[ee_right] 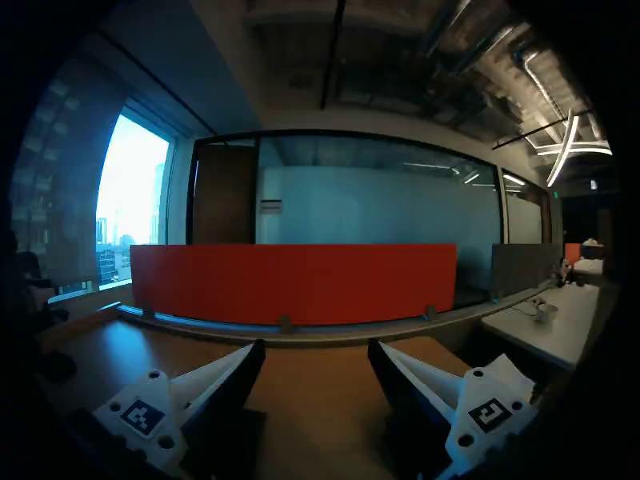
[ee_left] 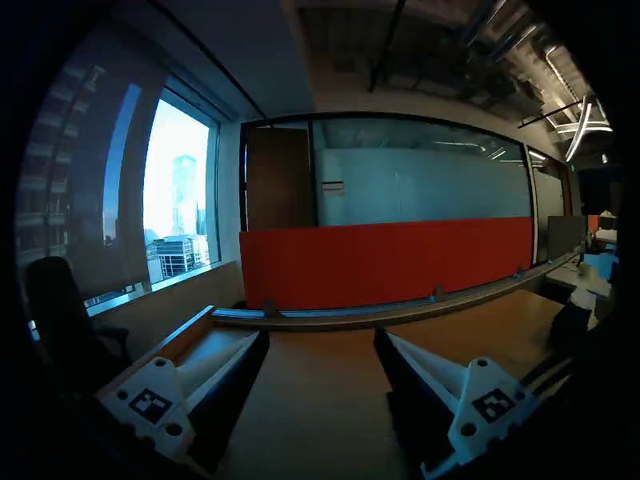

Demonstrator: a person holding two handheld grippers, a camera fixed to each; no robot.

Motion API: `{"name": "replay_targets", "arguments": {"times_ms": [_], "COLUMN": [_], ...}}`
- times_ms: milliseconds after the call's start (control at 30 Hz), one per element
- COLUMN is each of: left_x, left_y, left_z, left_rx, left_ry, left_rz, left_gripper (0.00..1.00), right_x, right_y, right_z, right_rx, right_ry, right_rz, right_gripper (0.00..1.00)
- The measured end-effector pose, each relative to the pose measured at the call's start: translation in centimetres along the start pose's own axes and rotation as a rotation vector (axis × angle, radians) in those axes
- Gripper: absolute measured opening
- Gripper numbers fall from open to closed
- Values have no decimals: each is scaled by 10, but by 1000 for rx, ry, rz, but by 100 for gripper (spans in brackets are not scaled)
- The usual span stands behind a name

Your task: Fold towel

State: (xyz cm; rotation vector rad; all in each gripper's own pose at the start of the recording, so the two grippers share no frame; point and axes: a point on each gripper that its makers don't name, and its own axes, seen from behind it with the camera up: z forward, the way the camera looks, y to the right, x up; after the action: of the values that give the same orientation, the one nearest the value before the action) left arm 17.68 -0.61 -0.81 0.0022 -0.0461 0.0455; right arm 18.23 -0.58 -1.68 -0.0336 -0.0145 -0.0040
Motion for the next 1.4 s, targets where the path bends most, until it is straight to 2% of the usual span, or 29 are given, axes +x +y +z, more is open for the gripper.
{"name": "replay_targets", "arguments": {"times_ms": [167,467,667,1067,1267,1400], "left_x": [4,-4,-9,-31,-45,-53], "left_y": [6,24,30,50,62,67], "left_z": [-4,-18,-25,-31,-37,-40], "left_rx": [-25,-121,-165,-249,-297,-322], "left_ry": [-24,-111,-148,-217,-256,-273], "left_rz": [6,37,66,92,98,103], "left_gripper": [97,97,97,97,97,97], "right_x": [11,13,2,-17,-30,-35], "right_y": [-7,-32,-57,-87,-98,-102], "right_z": [-5,-14,-22,-31,-37,-39], "right_rx": [22,126,230,391,465,489], "right_ry": [-12,-73,-130,-196,-248,-266], "right_rz": [-19,-66,-100,-162,-189,-195], "right_gripper": [99,99,100,100,100,100]}}
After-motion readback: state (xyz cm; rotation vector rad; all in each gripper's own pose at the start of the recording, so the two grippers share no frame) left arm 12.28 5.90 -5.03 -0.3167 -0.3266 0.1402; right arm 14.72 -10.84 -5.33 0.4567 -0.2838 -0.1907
